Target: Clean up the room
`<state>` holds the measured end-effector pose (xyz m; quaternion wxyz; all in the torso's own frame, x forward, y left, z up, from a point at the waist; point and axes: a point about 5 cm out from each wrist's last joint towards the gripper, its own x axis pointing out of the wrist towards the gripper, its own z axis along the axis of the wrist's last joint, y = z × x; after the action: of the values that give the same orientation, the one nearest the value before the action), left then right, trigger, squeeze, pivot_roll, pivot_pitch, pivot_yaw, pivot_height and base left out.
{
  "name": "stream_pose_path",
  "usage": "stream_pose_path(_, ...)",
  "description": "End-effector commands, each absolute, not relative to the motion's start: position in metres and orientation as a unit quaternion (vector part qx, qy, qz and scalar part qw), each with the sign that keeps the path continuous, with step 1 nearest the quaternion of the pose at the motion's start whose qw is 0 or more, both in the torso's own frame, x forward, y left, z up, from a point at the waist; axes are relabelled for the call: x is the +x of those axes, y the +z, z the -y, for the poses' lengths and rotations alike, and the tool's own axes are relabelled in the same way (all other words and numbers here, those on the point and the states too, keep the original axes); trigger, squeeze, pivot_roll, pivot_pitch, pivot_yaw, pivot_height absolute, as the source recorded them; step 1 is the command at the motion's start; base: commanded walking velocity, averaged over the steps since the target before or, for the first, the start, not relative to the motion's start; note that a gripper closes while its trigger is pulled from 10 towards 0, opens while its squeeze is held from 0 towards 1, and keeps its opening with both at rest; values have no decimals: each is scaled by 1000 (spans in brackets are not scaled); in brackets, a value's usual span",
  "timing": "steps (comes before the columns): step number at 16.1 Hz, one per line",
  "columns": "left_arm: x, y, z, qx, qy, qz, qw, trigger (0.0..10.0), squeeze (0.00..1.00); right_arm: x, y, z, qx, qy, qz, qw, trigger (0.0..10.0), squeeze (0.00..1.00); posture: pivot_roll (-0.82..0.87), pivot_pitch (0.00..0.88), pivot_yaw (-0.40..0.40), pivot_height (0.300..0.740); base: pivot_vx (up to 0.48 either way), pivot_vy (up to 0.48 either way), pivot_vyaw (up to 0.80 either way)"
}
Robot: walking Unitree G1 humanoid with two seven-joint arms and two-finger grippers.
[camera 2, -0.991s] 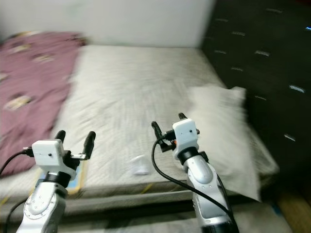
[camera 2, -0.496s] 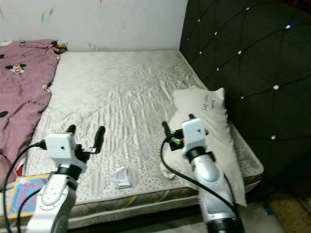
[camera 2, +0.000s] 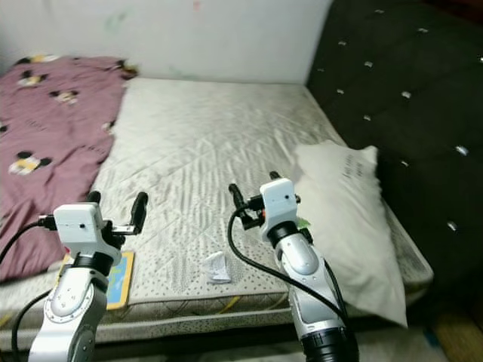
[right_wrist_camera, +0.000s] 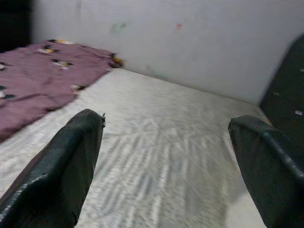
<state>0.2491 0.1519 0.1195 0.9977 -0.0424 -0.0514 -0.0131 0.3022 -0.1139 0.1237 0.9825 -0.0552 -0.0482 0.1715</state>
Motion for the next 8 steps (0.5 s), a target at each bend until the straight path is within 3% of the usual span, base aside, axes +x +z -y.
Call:
stream_pose_path(1, 248, 117, -144, -46, -23, 43, 998, 10000, 0, 302, 117, 126, -53, 155, 29, 986, 10000, 0, -19, 55, -84, 740, 0, 480, 0)
stream_pose_path(4, 248, 117, -144, -35, -14, 45, 998, 10000, 0, 302, 116, 125, -45, 160, 25, 986, 10000, 0, -13, 59, -87, 740, 0, 480, 0)
stream_pose_path(5, 247, 117, -145, -30, -10, 46, 998, 10000, 0, 302, 117, 125, -47, 164, 28, 985, 10000, 0, -10, 60, -92, 740, 0, 0, 0)
stream_pose_path(8, 245, 115, -142, -40, -24, 41, 998, 10000, 0, 300, 117, 123, -57, 173, 35, 983, 10000, 0, -10, 62, -92, 740, 0, 0, 800)
